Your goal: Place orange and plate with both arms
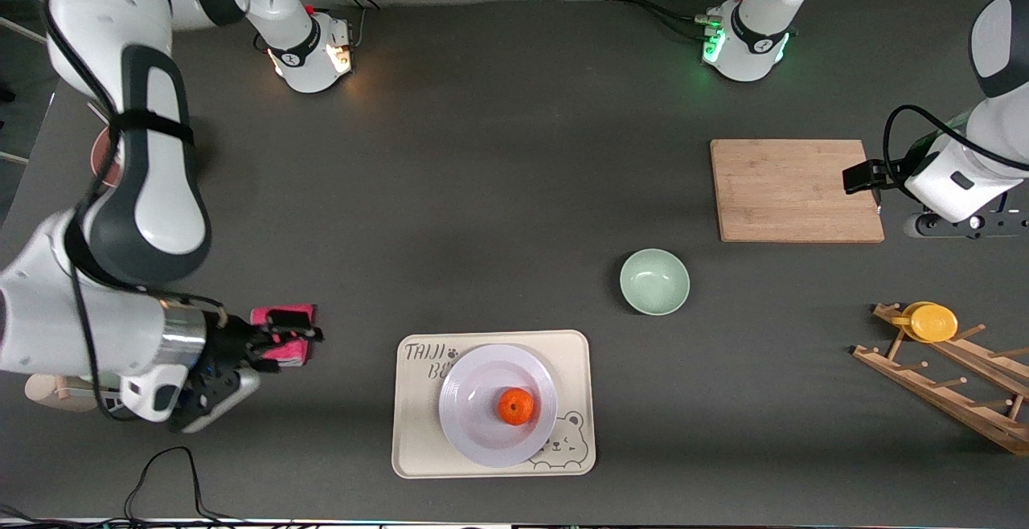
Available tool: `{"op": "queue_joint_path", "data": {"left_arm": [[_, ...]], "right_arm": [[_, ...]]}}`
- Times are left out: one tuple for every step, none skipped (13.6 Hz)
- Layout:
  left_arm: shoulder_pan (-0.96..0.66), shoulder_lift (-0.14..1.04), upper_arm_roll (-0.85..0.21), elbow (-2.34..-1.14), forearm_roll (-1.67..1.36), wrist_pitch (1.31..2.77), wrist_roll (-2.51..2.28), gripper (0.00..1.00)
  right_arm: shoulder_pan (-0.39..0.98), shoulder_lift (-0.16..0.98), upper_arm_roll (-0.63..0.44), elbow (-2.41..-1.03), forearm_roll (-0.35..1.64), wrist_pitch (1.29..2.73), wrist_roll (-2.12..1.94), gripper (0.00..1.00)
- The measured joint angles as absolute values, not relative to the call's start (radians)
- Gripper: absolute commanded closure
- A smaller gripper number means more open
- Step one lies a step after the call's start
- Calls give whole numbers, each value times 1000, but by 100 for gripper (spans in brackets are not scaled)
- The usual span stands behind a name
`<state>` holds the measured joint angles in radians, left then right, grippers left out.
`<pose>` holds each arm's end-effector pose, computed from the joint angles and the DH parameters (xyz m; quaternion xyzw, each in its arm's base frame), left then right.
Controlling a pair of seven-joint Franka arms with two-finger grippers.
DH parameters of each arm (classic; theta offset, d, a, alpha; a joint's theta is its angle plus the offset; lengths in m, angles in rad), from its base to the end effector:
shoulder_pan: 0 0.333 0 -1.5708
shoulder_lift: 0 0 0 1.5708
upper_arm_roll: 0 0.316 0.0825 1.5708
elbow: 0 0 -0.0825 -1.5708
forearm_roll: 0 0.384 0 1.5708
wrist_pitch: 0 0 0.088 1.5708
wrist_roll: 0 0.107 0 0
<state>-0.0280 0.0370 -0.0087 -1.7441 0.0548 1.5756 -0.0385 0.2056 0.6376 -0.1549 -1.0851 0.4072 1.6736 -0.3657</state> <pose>0.5511 -0.0143 0.5237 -0.9944 0.0021 0.1014 0.0309 0.7231 0.1090 0.4580 -0.9686 -0.1932 -0.0022 0.1567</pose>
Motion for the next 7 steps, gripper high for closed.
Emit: {"op": "queue_joint_path", "data": {"left_arm": [[-28, 32, -9, -1745, 55, 1575, -38, 0], [-28, 23, -7, -1747, 55, 1575, -39, 0], [-28, 8, -1, -1751, 55, 1576, -39, 0], [-28, -14, 7, -1761, 55, 1578, -39, 0], [-28, -40, 13, -1773, 55, 1585, -39, 0], [-27, -67, 16, -1786, 55, 1589, -39, 0], [-21, -91, 18, -1797, 55, 1593, -40, 0]], "right_arm": [[206, 569, -156, -1156, 363, 1667, -318, 0], [207, 500, -157, -1227, 320, 1662, -256, 0], [210, 430, -157, -1299, 277, 1649, -188, 0], [219, 363, -157, -1370, 236, 1643, -128, 0], [232, 297, -157, -1439, 195, 1642, -76, 0], [246, 237, -156, -1500, 161, 1642, -30, 0], [255, 182, -156, -1551, 143, 1643, 4, 0]]}}
